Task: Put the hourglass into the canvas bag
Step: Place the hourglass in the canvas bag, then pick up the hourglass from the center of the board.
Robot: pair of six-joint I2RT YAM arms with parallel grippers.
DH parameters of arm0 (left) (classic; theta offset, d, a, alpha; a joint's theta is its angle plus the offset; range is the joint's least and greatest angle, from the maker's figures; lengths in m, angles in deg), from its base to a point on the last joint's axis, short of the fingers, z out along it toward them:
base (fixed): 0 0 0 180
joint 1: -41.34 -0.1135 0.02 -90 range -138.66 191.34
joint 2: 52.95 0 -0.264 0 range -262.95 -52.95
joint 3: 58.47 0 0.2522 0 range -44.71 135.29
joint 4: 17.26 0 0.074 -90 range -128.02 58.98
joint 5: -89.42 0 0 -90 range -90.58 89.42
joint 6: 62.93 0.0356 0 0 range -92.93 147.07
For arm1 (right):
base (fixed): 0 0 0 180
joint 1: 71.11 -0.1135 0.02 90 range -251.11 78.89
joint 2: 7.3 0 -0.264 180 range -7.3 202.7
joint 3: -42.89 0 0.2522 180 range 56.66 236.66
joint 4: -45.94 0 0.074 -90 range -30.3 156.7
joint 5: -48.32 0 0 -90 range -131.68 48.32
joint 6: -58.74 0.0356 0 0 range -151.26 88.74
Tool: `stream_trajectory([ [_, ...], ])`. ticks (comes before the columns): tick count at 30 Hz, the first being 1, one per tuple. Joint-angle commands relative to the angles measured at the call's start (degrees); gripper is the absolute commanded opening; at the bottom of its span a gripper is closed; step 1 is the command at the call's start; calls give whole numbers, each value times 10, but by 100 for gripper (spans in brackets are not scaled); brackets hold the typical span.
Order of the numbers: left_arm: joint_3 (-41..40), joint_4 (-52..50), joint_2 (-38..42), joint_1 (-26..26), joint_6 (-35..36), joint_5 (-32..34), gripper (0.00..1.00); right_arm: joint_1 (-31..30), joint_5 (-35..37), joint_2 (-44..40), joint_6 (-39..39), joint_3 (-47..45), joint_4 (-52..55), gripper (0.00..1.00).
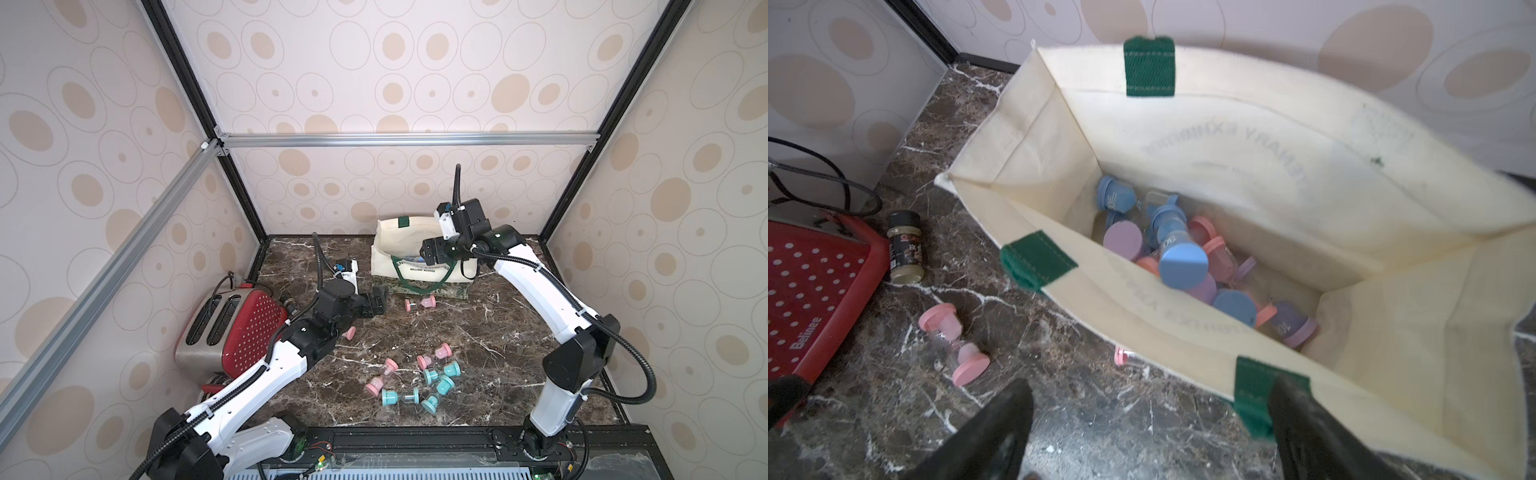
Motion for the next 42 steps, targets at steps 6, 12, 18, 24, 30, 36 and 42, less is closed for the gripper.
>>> stream_trajectory([
  [6, -19, -60, 46, 1, 23, -42, 97, -92, 81, -56, 99, -90, 120, 93],
  [12, -33, -93, 62, 1, 26, -59, 97, -141, 97, -97, 204, -194, 149, 93],
  [18, -50, -104, 68, 1, 26, -74, 98, -194, 97, -123, 317, -292, 143, 92],
  [24, -69, -95, 70, 1, 22, -94, 98, -222, 75, -134, 383, -380, 79, 89],
  [30, -87, -83, 77, 1, 15, -92, 97, -230, 58, -125, 417, -438, -3, 82],
  [36, -97, -78, 83, 1, 10, -92, 98, -233, 58, -91, 418, -443, -25, 79],
  [42, -99, -78, 86, 1, 12, -84, 98, -233, 82, -75, 419, -448, -38, 79],
])
